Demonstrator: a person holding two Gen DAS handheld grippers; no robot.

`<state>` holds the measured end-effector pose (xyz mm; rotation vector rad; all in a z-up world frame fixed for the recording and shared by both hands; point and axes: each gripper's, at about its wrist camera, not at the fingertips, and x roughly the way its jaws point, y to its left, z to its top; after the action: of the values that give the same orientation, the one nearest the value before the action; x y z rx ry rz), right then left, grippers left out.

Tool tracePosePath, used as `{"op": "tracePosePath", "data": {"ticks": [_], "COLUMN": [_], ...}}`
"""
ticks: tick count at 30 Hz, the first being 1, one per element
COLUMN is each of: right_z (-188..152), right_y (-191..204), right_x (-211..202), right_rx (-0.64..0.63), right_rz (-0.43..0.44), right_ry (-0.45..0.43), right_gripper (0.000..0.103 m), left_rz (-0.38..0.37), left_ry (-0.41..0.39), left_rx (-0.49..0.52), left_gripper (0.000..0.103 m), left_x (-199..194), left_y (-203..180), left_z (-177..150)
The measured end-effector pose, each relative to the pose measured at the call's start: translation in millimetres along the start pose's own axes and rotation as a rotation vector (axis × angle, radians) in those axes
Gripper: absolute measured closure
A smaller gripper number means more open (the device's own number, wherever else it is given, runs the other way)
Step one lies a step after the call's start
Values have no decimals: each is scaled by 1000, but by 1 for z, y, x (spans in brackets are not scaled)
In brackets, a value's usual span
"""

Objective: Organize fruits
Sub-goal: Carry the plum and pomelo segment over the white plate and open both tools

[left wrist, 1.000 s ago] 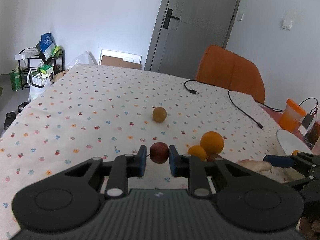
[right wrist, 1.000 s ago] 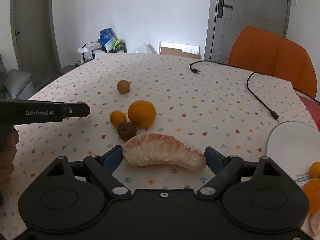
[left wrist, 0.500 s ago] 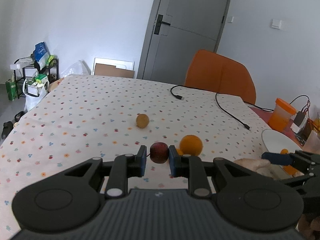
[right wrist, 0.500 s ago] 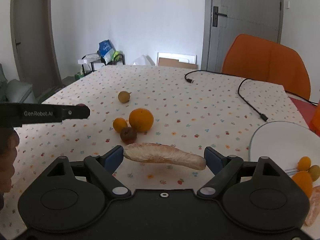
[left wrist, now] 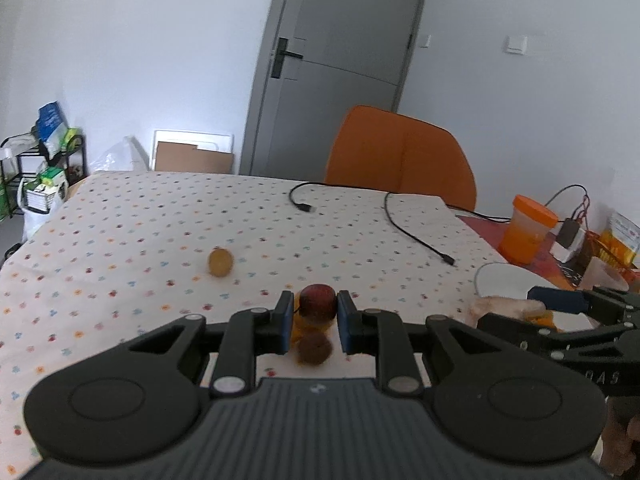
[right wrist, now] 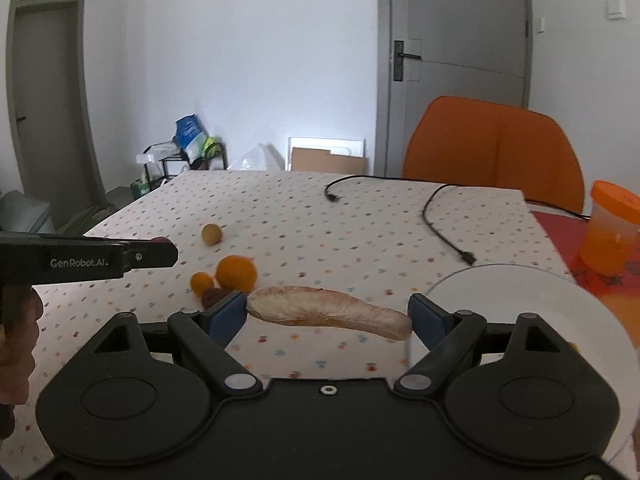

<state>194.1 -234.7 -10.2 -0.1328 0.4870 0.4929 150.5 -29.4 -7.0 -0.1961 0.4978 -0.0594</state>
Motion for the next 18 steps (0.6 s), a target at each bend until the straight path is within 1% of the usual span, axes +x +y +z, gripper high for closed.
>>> {"op": "tracePosePath", "data": {"ticks": [10,18], "right_z": [2,-5], "right_y": [-32,-66], "right_x": [-18,-28], "right_rx": [33,72], "right_rz": [-68,-132], "right_ry": [-41,-53], "right_gripper": [19,19], "left_rz": [-47,-94], "left_ry": [28,42], "left_rx": [20,60], "left_gripper": [83,83], "left_x": [14,27], "left_y": [-26,-57], "left_z": [4,6]}}
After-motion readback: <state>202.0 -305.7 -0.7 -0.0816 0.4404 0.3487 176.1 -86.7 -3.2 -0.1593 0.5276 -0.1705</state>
